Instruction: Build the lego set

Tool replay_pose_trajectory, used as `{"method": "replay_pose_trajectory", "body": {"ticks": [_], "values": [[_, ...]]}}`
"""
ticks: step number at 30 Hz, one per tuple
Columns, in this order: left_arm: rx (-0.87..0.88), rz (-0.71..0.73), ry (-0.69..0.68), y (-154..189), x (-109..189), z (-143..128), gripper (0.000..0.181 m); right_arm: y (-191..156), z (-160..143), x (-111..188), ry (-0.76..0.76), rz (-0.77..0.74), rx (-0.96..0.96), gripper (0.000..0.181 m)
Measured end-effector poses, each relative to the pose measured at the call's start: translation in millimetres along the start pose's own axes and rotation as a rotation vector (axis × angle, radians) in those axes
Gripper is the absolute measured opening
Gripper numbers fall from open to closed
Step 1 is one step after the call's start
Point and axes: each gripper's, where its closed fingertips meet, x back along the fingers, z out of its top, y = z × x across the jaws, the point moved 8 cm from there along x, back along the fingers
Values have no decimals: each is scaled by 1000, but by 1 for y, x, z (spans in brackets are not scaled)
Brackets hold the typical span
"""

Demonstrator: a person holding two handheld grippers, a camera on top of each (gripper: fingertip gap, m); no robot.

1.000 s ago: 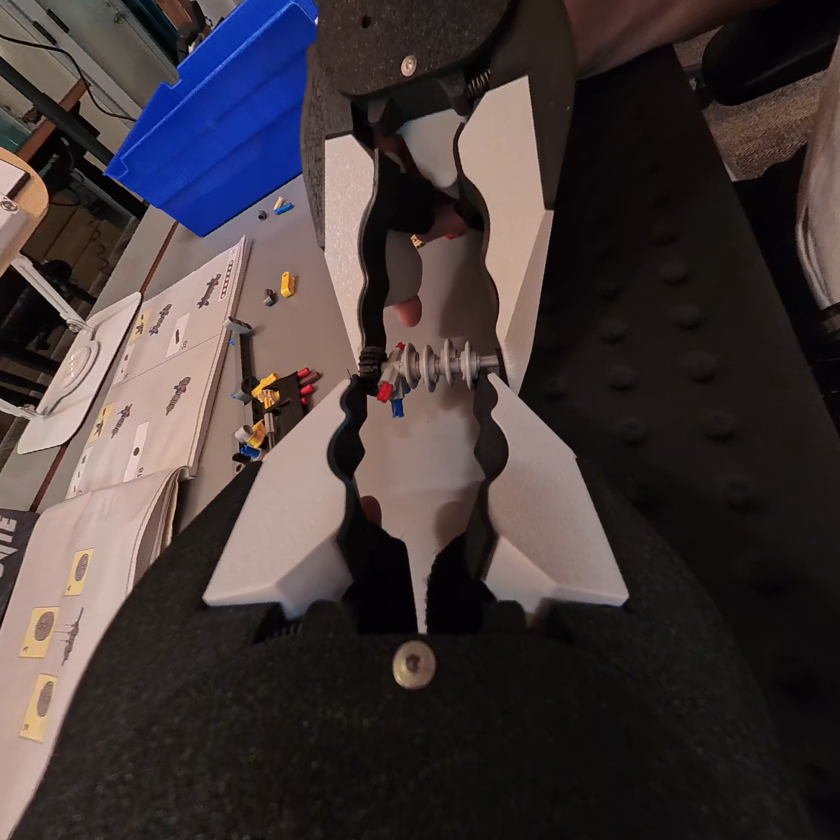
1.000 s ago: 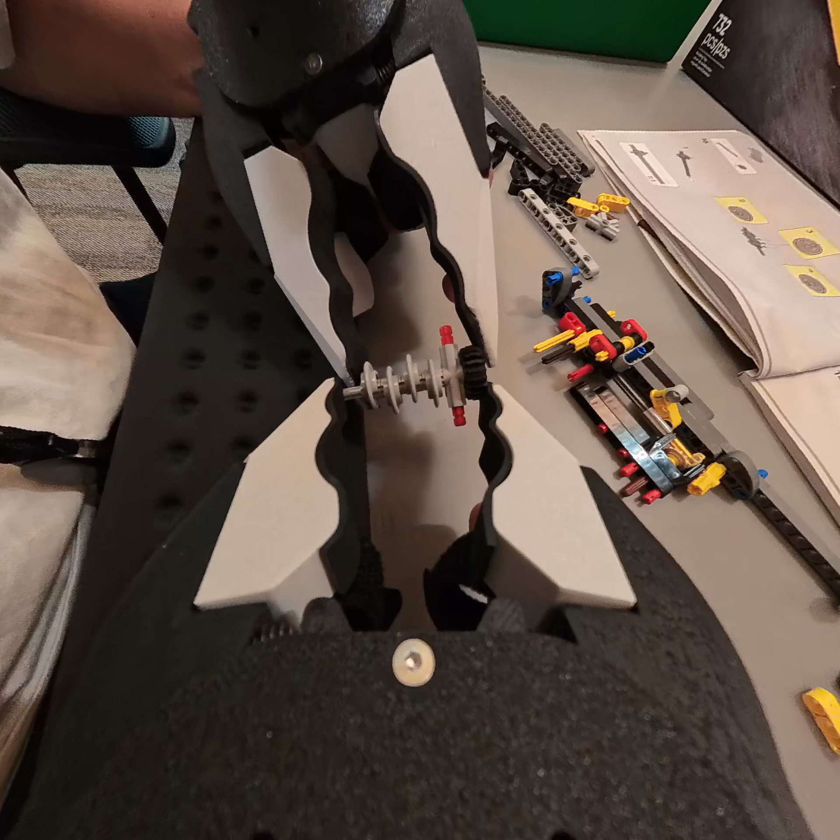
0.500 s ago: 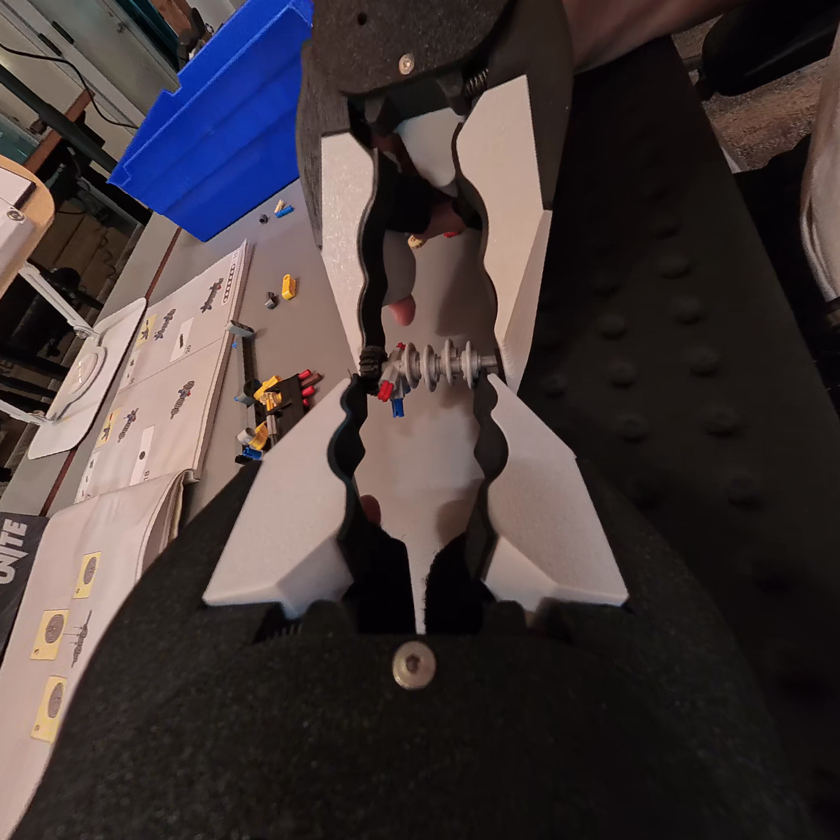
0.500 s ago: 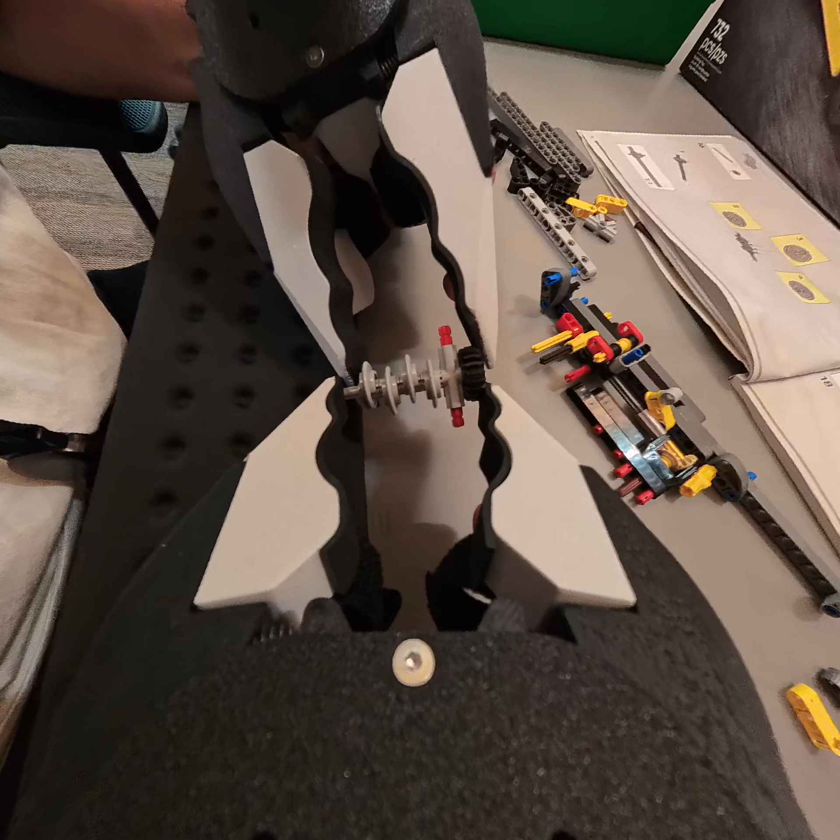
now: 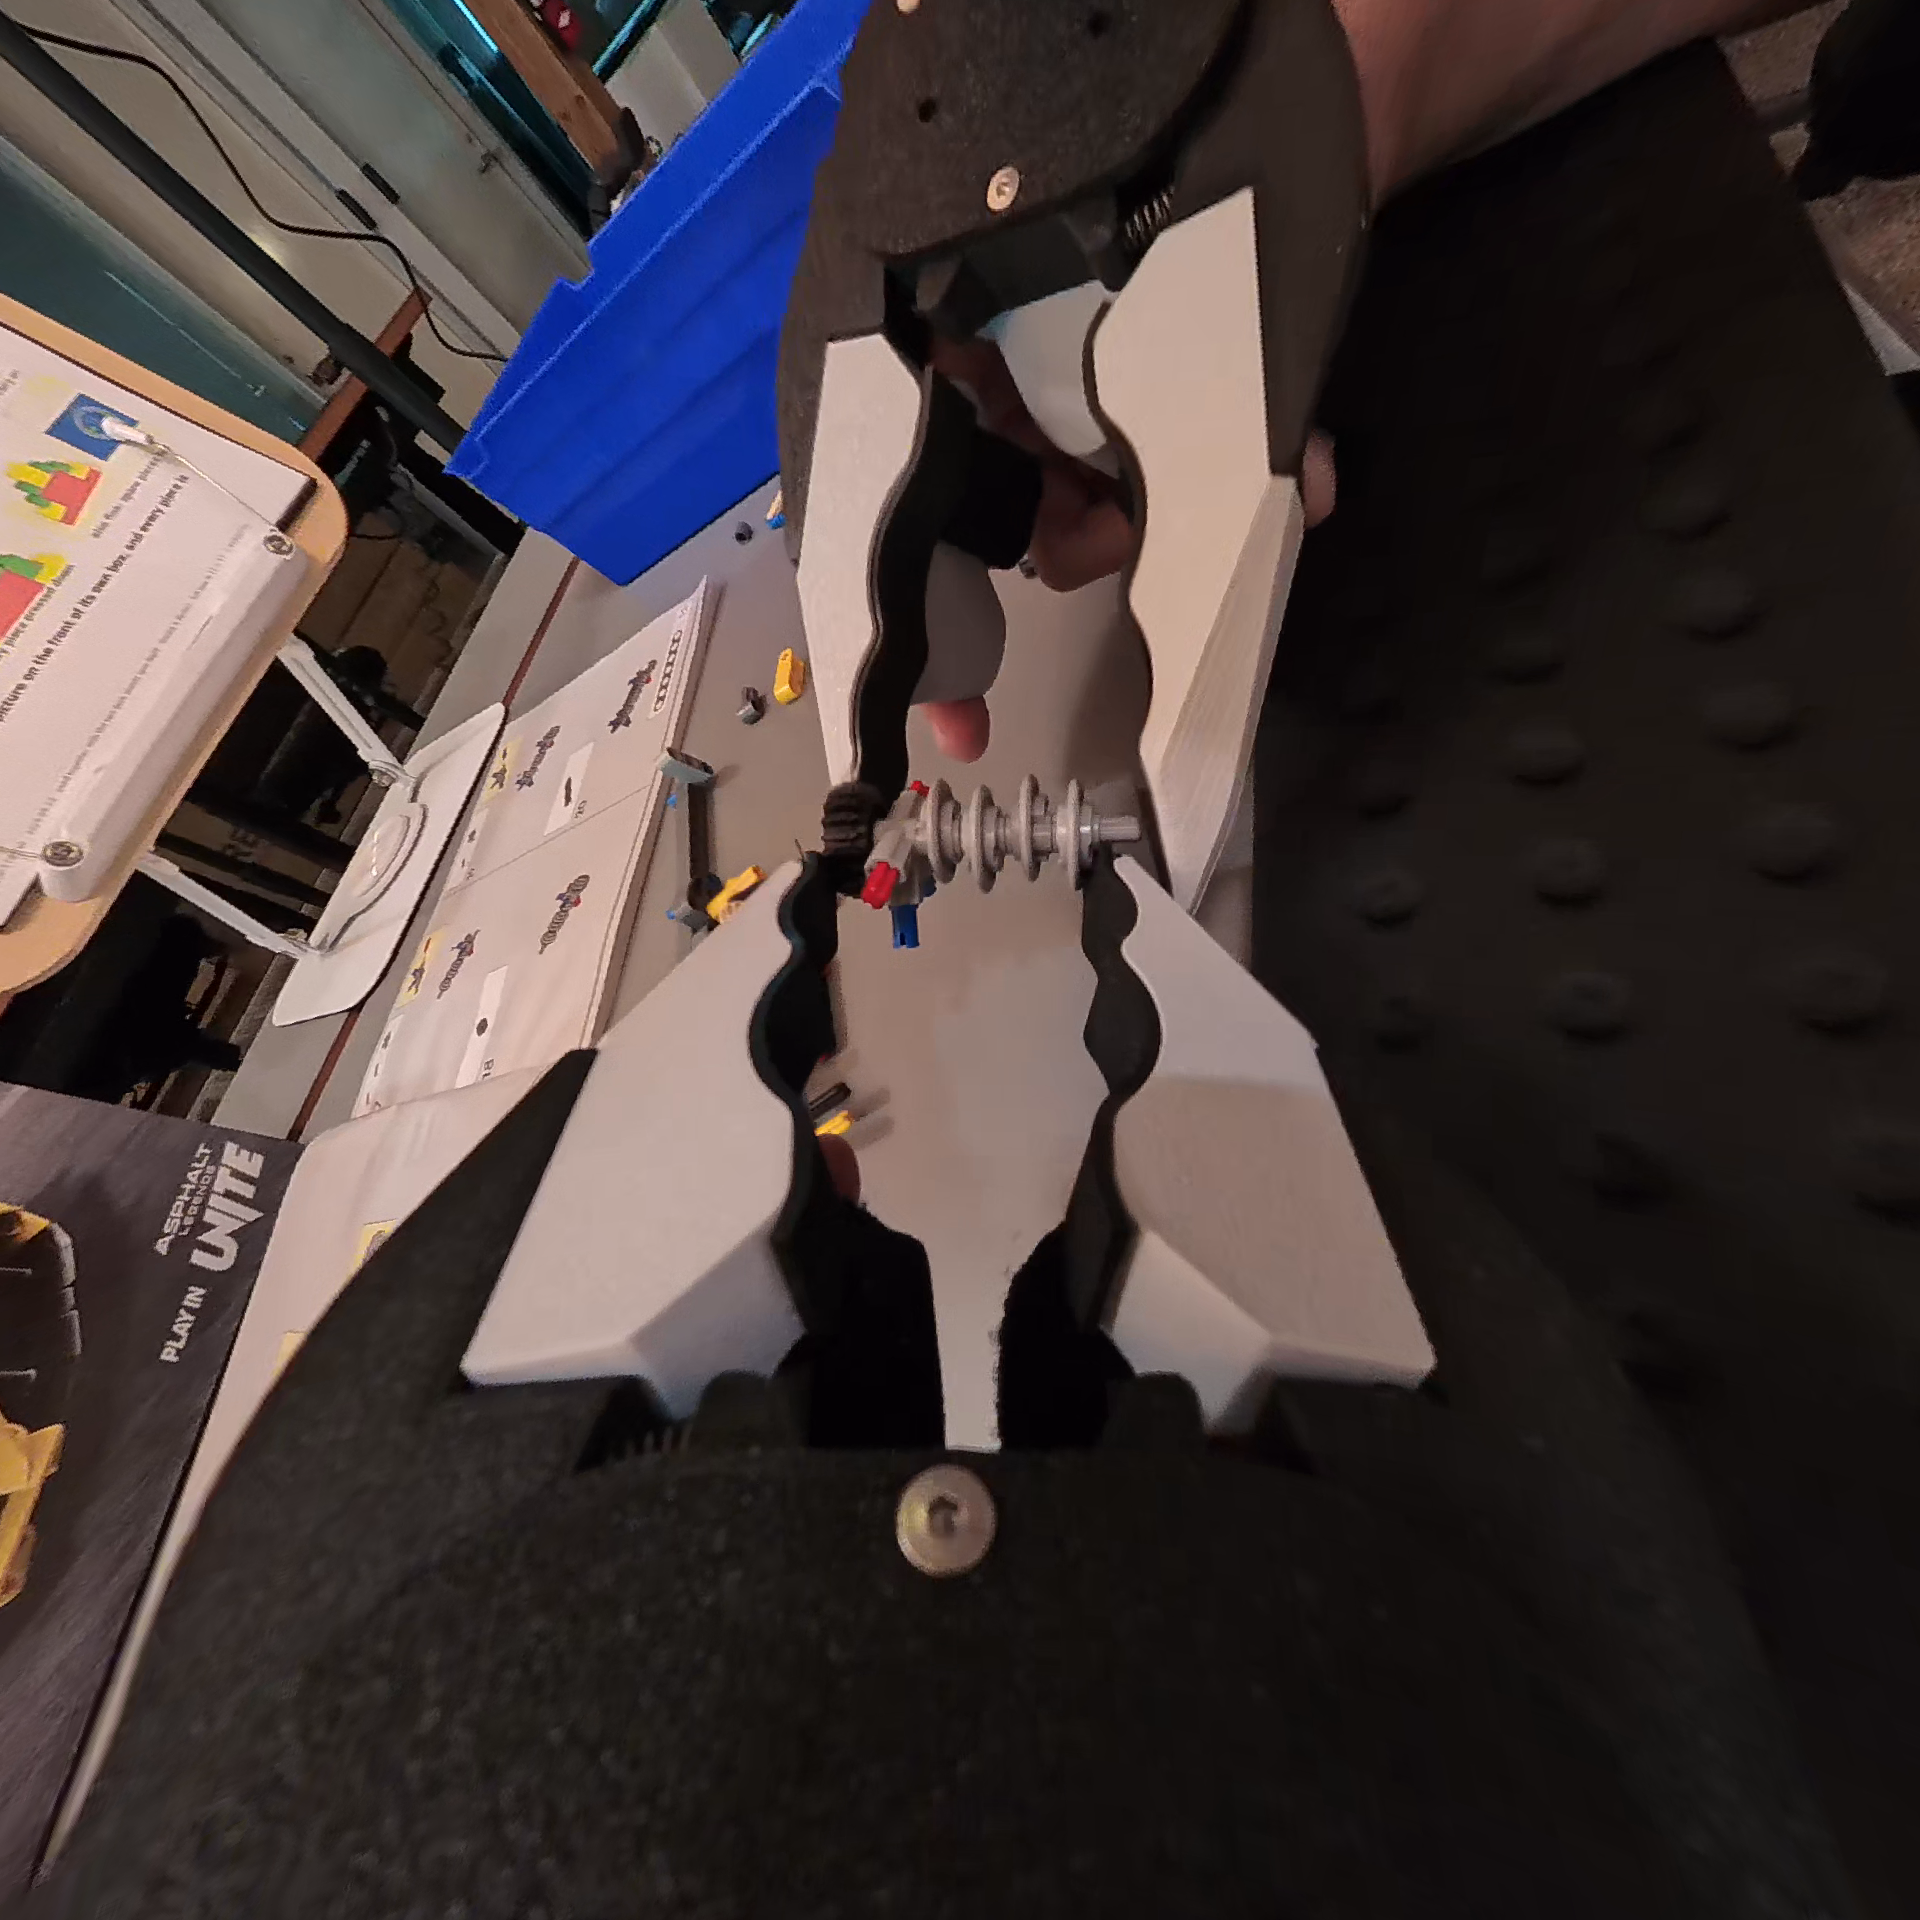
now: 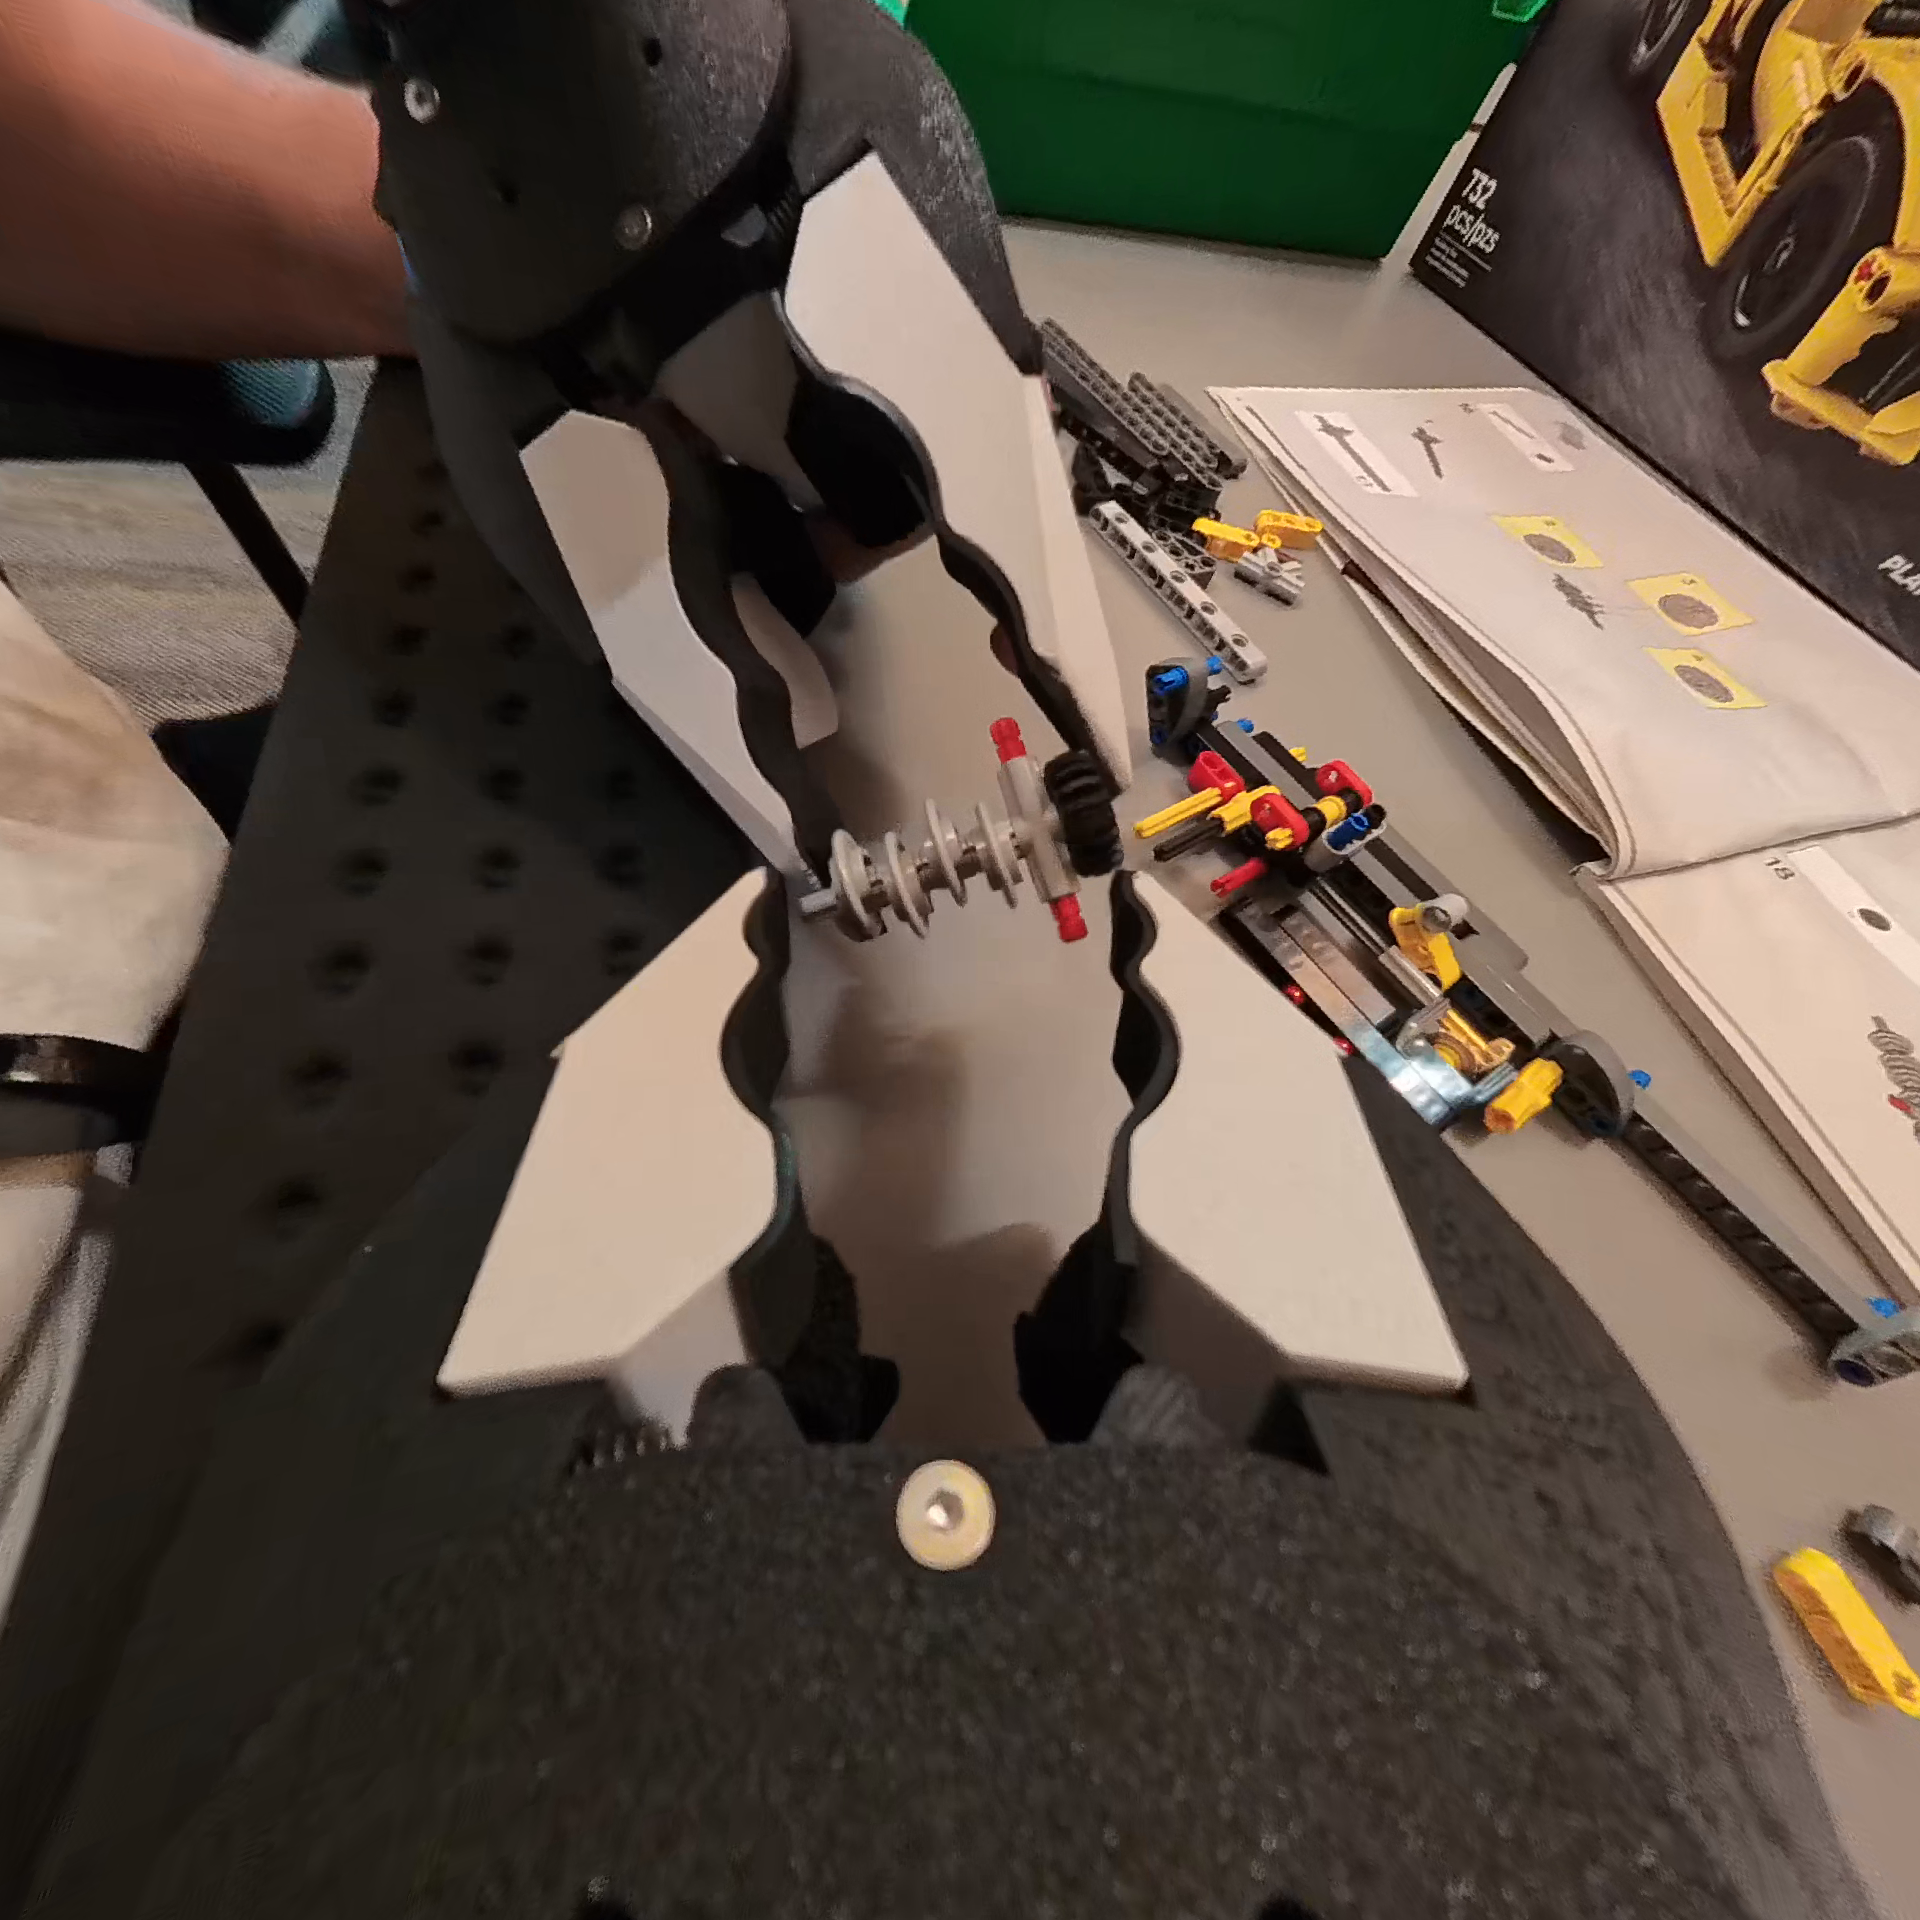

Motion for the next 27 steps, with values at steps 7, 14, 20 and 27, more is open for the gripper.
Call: {"method": "replay_pose_trajectory", "body": {"ticks": [7, 14, 20, 27], "values": [[-57, 104, -39, -6, -1, -2, 47, 10, 10, 15, 130, -12, -102, 59], [-160, 164, -53, -3, -5, 1, 47, 16, 14, 25, 199, -115, -79, 40], [-79, 92, 13, -1, -3, 7, 47, 12, 13, 25, 191, -103, -58, 31], [95, -52, 154, -2, 7, 13, 47, 6, 17, 28, 243, -15, -59, 40]]}}
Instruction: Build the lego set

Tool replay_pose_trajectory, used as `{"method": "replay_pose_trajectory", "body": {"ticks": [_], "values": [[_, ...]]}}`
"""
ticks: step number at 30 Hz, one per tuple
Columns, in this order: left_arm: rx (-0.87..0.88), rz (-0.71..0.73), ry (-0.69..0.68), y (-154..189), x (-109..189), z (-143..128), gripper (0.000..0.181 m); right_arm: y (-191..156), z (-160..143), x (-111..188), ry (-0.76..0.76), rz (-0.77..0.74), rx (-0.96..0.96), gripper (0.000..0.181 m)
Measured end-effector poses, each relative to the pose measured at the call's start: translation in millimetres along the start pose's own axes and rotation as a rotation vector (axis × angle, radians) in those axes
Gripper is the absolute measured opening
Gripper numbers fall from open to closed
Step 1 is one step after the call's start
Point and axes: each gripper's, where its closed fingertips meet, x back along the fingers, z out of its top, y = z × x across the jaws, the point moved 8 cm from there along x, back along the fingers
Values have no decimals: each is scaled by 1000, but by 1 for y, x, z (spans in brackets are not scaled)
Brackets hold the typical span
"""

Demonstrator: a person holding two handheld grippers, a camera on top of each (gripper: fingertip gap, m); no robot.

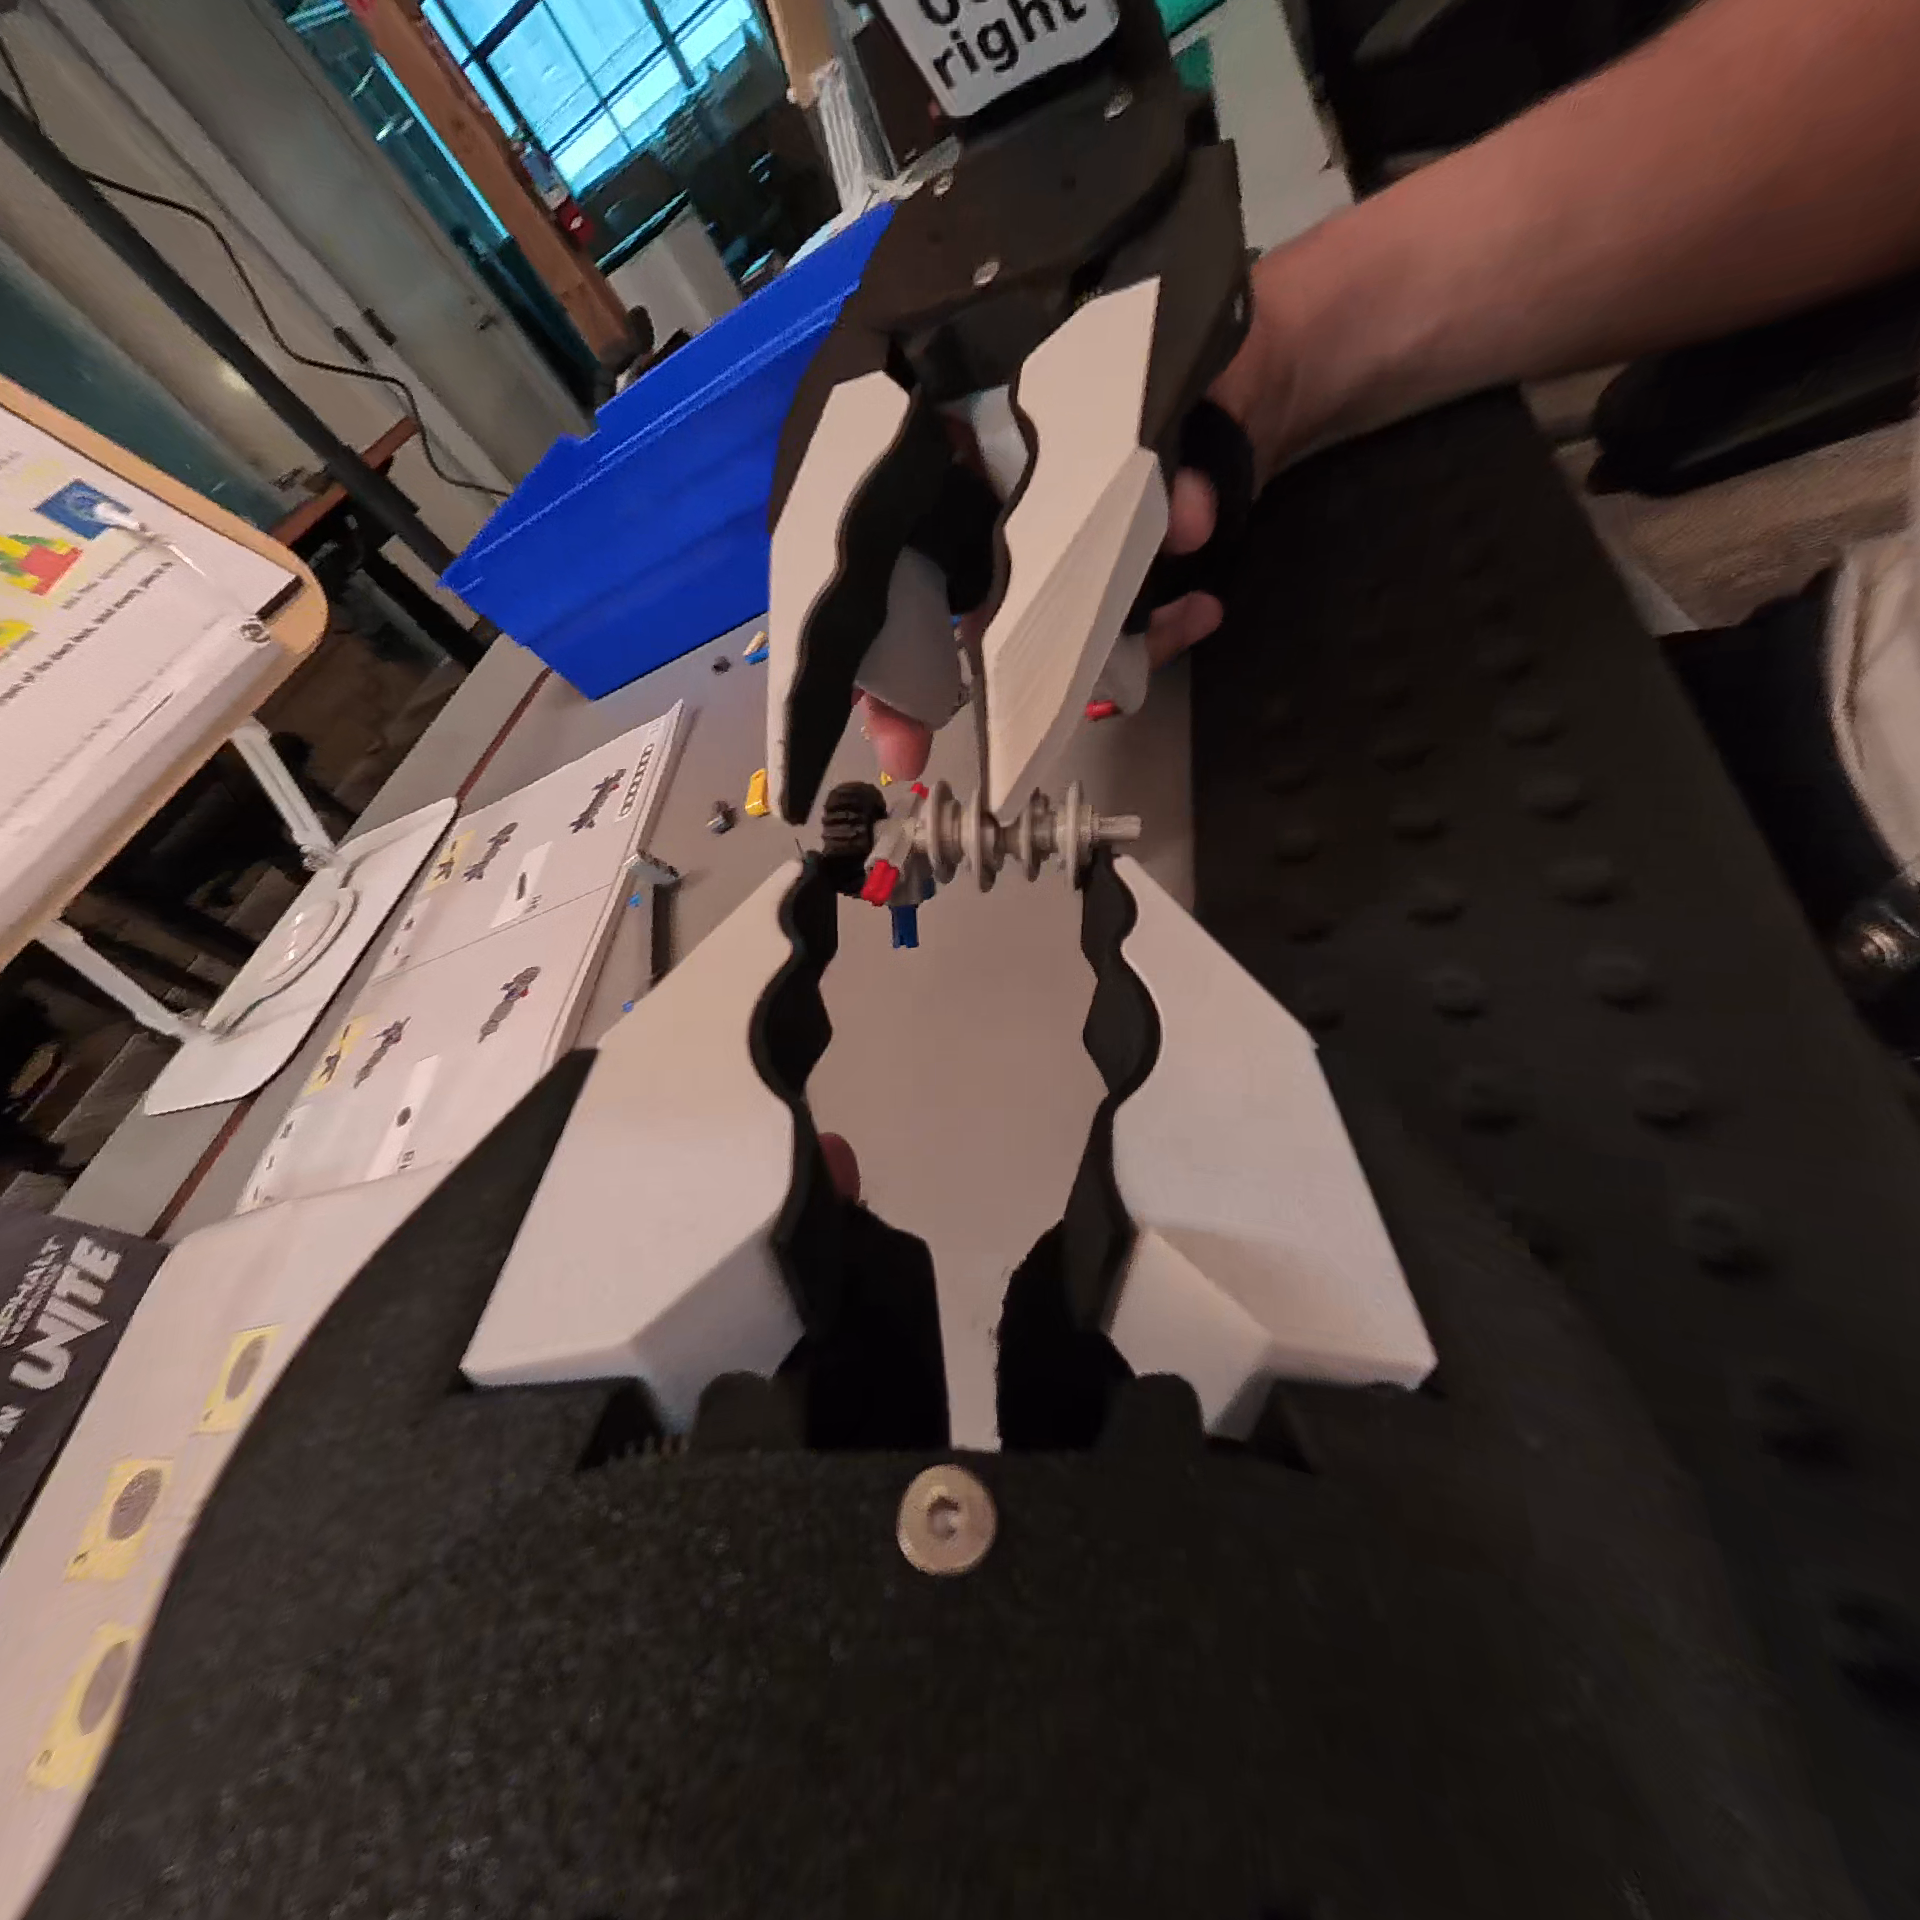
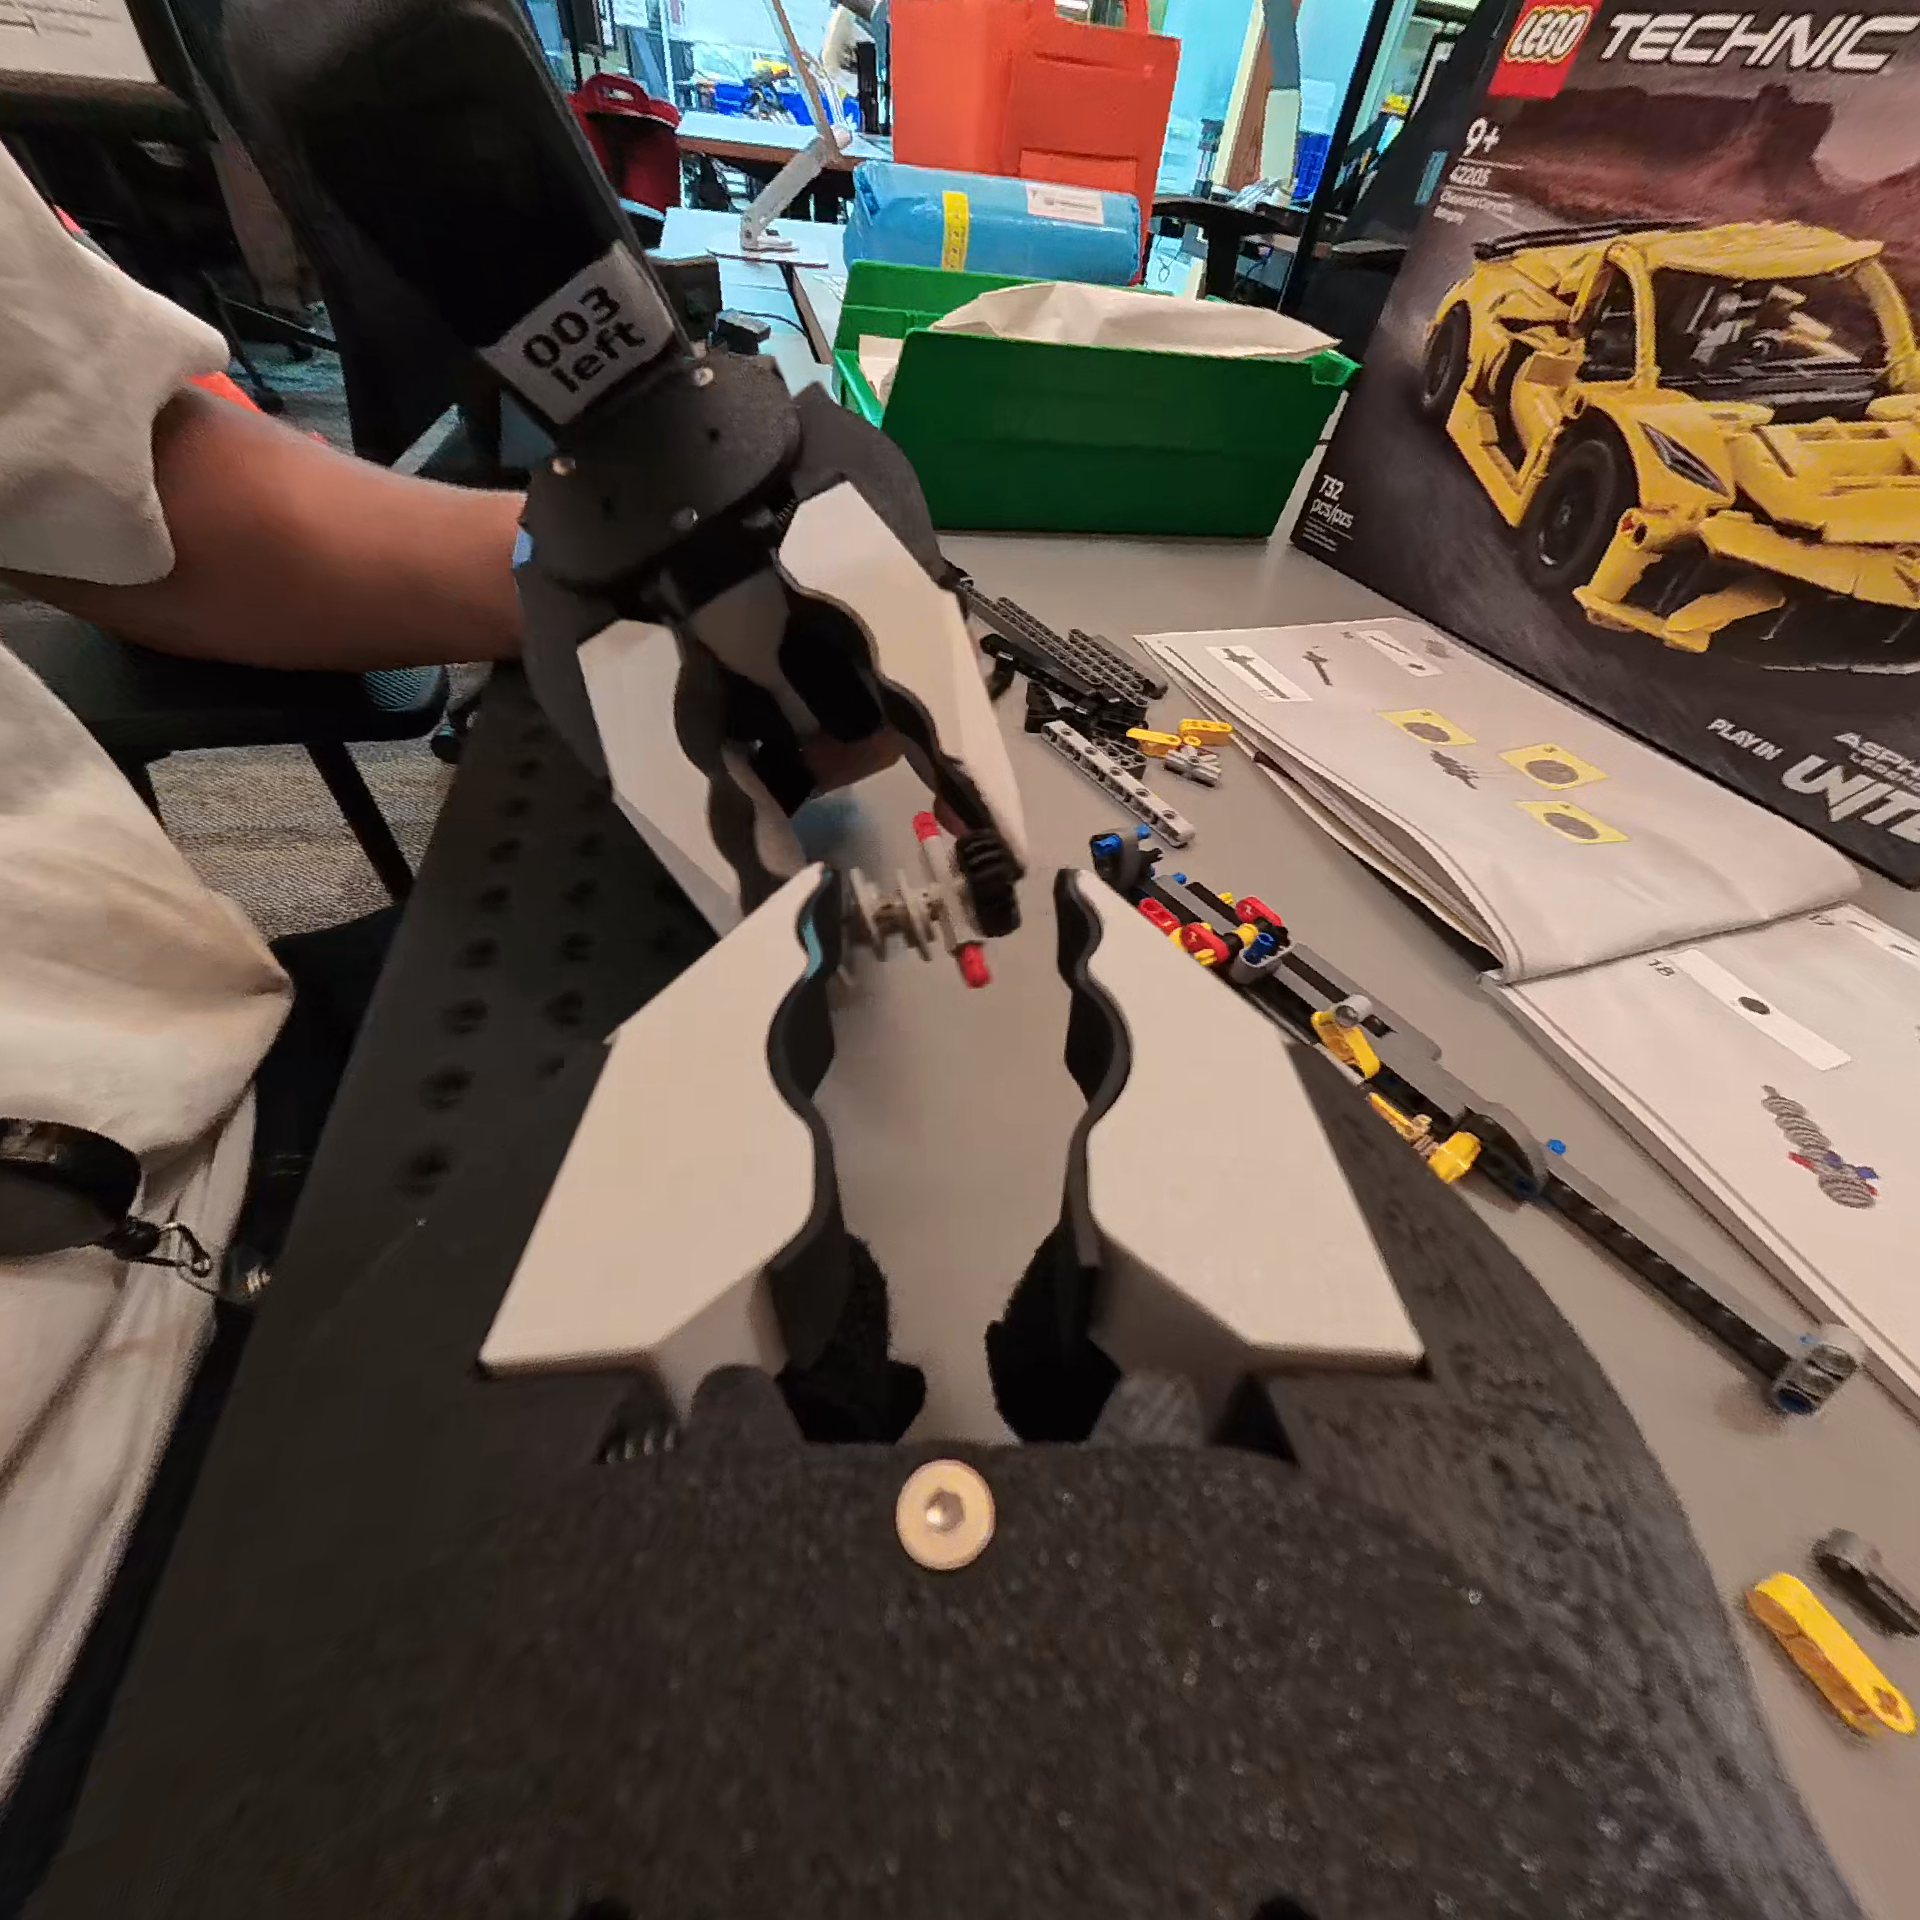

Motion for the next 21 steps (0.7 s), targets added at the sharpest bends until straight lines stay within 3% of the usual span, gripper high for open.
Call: {"method": "replay_pose_trajectory", "body": {"ticks": [5, 10, 12, 21], "values": [[-7, -38, 14, 3, 0, -2, 47, -3, -3, 1, -2, 57, 13, 30], [15, -82, 37, 5, 1, -1, 47, -6, -3, 2, 21, 95, 21, 31], [17, -91, 38, 5, 1, -2, 47, -7, -3, 2, 32, 92, 43, 41], [-8, -104, 16, 8, 0, -5, 47, -8, -8, -1, -21, 150, -32, 35]]}}
